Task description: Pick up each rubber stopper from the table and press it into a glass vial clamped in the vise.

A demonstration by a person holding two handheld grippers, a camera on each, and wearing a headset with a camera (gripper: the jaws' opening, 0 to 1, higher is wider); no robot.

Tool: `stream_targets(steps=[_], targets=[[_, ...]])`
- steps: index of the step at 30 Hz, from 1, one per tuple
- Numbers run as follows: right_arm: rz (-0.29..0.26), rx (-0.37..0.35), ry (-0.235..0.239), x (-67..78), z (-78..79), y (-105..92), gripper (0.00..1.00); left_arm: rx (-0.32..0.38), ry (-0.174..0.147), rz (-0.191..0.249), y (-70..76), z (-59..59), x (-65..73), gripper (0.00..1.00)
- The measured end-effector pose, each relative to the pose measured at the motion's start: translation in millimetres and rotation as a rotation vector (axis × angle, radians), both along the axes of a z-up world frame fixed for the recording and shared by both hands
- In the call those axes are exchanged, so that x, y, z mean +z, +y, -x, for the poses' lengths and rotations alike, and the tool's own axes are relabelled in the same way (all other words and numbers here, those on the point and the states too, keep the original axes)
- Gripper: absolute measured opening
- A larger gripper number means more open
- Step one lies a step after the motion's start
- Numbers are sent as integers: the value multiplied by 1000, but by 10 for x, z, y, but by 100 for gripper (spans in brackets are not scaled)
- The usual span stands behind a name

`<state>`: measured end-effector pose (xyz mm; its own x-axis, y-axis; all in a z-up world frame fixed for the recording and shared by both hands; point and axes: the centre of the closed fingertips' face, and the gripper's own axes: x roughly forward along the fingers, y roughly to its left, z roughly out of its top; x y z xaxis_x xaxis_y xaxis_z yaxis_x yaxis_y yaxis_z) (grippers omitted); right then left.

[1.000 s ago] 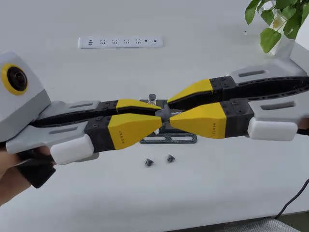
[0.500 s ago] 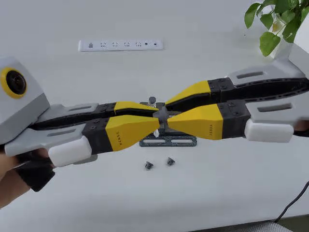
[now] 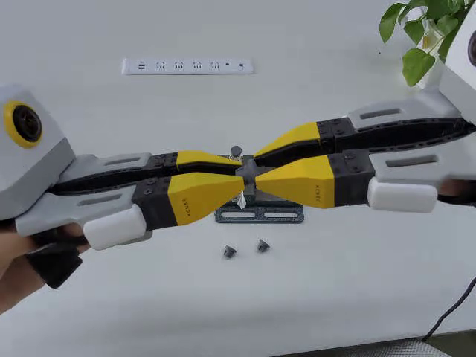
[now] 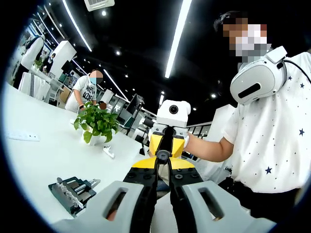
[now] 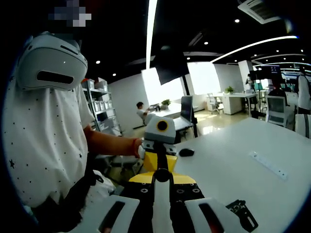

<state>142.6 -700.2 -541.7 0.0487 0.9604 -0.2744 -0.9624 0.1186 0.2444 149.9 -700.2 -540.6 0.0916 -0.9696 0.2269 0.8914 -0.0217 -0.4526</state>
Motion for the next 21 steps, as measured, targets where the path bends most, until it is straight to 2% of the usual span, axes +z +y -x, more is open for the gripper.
stream_targets(steps=[3, 6, 10, 17, 19, 21], targets=[[-2, -8, 9, 11, -51, -18, 6, 17, 4, -12, 25, -28, -29, 6], [-1, -17, 10, 17, -105, -37, 6, 47, -1, -44, 59, -81, -94, 13], [16, -45, 20, -24, -212, -56, 6, 77, -10, -73, 111, -131, -162, 16], [96, -112, 20, -200, -483, -92, 6, 140, -41, -174, 182, -223, -380, 26], [106, -129, 37, -238, -575, -104, 6, 154, -51, -203, 196, -240, -442, 28], [142, -138, 19, -304, -659, -114, 6, 174, -57, -234, 212, -272, -510, 33]])
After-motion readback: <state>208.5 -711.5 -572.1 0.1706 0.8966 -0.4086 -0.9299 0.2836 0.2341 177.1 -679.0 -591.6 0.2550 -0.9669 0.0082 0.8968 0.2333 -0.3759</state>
